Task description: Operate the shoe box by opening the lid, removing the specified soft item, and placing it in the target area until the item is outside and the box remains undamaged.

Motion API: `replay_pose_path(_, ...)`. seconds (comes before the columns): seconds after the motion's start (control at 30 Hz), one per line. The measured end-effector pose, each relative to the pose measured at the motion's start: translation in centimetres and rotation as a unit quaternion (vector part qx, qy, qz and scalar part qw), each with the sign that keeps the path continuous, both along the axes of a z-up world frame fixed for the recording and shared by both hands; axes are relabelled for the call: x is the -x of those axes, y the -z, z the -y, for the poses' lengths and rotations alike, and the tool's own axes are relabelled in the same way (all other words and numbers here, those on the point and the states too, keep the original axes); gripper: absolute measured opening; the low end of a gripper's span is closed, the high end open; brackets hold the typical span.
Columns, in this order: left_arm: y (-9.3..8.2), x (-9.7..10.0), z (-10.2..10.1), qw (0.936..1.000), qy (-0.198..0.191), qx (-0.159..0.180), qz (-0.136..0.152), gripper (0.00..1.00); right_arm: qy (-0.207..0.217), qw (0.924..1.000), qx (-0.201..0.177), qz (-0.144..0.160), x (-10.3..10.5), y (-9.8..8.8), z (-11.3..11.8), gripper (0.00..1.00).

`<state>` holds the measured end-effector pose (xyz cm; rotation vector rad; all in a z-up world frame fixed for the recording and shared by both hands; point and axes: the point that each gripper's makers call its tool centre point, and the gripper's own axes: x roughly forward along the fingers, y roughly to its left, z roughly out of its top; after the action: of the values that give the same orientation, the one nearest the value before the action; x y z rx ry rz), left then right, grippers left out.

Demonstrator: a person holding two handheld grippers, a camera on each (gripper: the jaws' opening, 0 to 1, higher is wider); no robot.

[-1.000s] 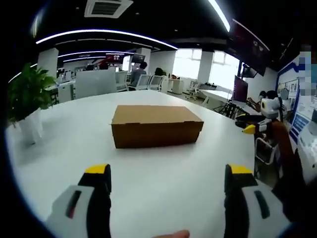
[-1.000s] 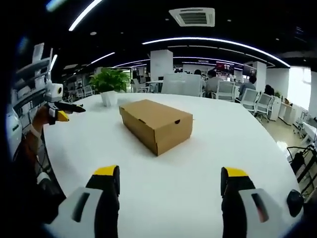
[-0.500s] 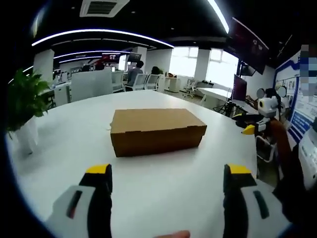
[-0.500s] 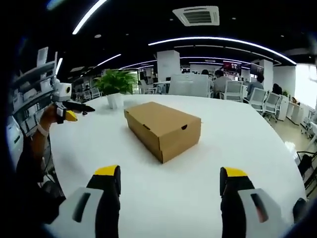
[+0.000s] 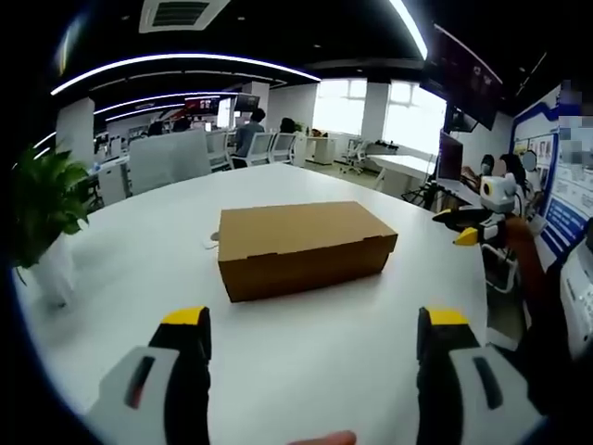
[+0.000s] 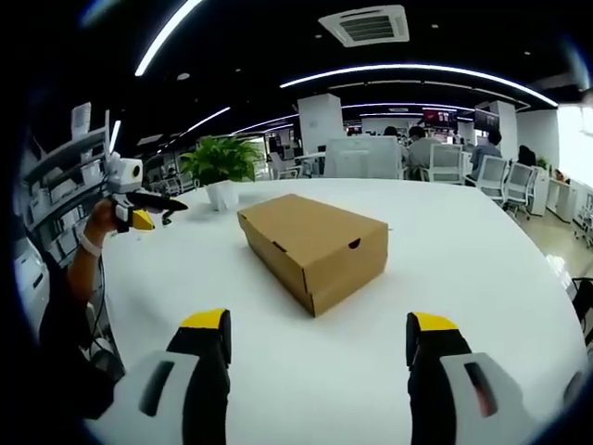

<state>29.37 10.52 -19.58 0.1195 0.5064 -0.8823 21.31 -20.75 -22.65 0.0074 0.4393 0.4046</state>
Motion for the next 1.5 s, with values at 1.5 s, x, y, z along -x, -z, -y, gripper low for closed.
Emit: replay_pose_path(1.5, 1.8, -9.2, 1.1, 0.993, 0.065, 0.029, -0.094, 0.83, -0.013, 0.999, -0.039, -0.019, -4.7, 0.0, -2.4, 0.75)
